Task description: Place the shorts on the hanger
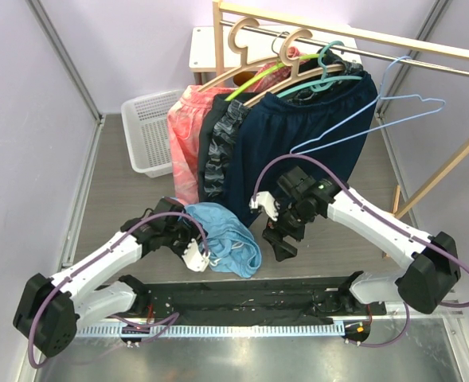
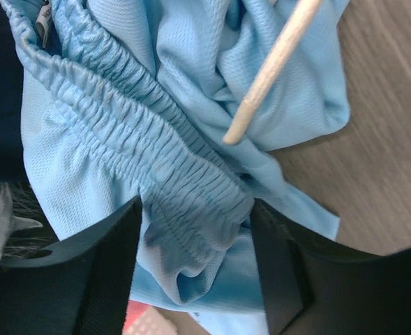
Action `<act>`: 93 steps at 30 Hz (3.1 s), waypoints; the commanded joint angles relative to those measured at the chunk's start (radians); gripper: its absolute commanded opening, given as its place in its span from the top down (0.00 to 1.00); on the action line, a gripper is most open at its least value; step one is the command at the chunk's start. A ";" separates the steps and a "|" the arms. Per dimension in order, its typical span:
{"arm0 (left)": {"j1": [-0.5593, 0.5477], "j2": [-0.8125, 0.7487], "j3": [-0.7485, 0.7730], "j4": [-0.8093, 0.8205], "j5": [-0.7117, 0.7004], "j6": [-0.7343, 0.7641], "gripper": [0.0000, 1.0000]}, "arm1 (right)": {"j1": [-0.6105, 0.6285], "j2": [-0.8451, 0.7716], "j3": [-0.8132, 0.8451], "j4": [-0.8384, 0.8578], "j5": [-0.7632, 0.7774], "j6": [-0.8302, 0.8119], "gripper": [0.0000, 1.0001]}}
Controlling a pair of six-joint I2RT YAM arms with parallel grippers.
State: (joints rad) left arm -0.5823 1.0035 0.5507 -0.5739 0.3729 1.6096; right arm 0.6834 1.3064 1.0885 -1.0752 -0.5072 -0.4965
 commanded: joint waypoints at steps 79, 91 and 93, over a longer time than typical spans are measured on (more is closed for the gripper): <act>0.519 0.210 1.579 -0.515 0.492 -1.614 1.00 | 0.288 0.059 1.131 -0.184 0.804 -0.017 0.99; 0.519 0.061 0.819 -0.770 0.238 -0.941 0.91 | 0.311 0.019 0.357 0.158 0.621 0.196 0.99; 0.519 0.041 0.712 -0.768 0.276 -0.790 0.87 | 0.312 0.021 0.203 0.351 0.648 0.272 0.99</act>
State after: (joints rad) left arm -0.0677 1.0840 1.4216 -1.2854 0.6765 0.4896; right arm 0.9939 1.3289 1.5009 -1.0813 0.1162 -0.3767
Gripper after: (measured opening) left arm 0.114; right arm 0.058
